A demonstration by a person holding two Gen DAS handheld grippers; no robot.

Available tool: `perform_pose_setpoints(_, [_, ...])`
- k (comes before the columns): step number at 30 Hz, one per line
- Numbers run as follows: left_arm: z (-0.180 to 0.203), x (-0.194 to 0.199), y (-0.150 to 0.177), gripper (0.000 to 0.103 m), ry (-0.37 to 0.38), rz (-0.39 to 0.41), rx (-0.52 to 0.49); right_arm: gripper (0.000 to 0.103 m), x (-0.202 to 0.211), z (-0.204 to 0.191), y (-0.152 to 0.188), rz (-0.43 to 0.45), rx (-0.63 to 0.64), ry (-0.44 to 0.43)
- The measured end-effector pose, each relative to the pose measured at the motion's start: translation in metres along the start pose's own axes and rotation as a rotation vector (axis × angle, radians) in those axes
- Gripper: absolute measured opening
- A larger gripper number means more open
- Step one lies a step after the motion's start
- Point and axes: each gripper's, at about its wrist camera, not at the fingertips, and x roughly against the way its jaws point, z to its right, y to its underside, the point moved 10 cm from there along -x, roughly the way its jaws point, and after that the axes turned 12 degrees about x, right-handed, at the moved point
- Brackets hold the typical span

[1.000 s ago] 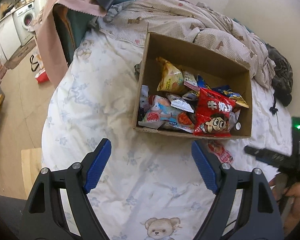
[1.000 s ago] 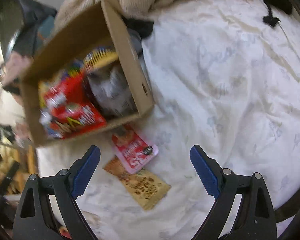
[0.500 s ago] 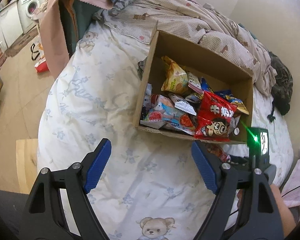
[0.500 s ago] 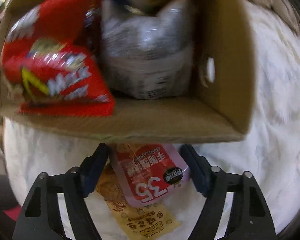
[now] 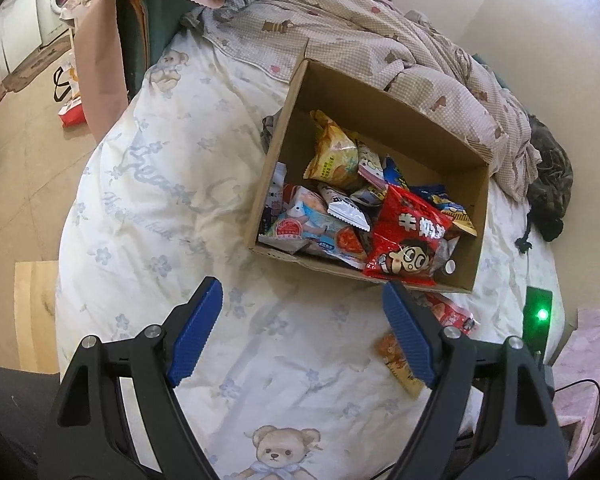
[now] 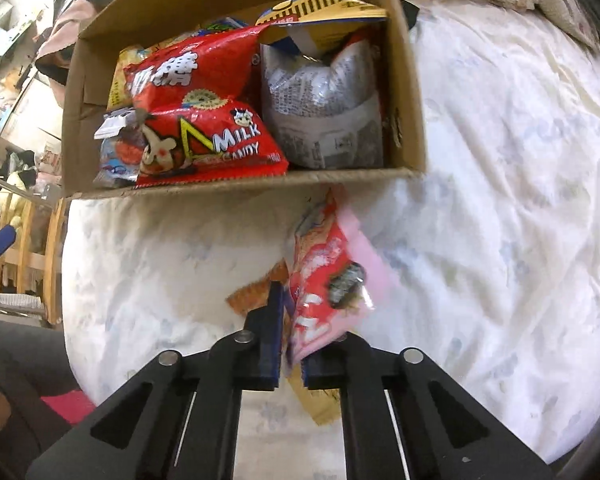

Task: Organize snacks
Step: 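Grasp the orange cookie pack with the left gripper while the right lifts the pink pack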

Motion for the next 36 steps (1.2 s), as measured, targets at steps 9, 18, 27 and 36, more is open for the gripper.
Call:
perform_pose_setpoints(9, [0.002,-0.009,0.015,0.080,-0.011,-0.037,-0.008,0.001,0.033,-0.007,0.023,0.056,-0.093,-0.033])
perform_pose_setpoints(18, [0.026,-0.062,0.092,0.080,-0.126,-0.205,-0.030,0.001,0.111,0.000,0.012,0.311,-0.110,0.000])
perform_pose_setpoints(27, [0.078,-0.135,0.187,0.080,-0.277,-0.360,0.061,0.001,0.126,0.039,0.011,0.375,-0.256,-0.020])
perform_pose_setpoints(36, [0.087,-0.152,0.182,0.076,-0.315,-0.323,-0.027,0.001,0.130,0.043,0.007,0.404,-0.292,-0.064])
